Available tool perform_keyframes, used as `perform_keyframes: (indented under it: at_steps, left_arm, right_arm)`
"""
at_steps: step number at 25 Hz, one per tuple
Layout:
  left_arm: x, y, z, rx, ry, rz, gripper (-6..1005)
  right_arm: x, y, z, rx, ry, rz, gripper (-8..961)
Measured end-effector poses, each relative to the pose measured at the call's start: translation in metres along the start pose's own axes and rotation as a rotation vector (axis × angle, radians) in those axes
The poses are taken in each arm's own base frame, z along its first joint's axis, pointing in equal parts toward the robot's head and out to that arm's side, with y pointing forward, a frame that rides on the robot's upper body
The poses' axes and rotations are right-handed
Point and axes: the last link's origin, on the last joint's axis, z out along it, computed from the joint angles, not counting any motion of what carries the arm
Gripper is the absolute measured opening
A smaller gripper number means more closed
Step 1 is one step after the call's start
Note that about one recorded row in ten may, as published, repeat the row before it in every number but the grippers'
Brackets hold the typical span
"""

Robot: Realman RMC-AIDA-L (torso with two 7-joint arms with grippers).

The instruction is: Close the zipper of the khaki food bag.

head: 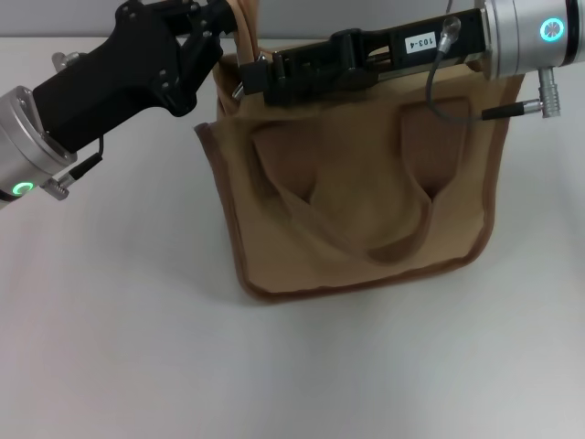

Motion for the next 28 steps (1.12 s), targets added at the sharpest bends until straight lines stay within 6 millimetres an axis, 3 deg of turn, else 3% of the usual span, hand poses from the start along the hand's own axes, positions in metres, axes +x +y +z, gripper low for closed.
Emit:
perform_keyframes:
  at_steps: [28]
  left_arm:
    - [0.0017, -0.0013, -0.0027, 0.027, 0.025, -0.005, 16]
  right_arm:
    - [-0.0006, 0.0037, -0.0013, -0.02, -0.008, -0.014, 751]
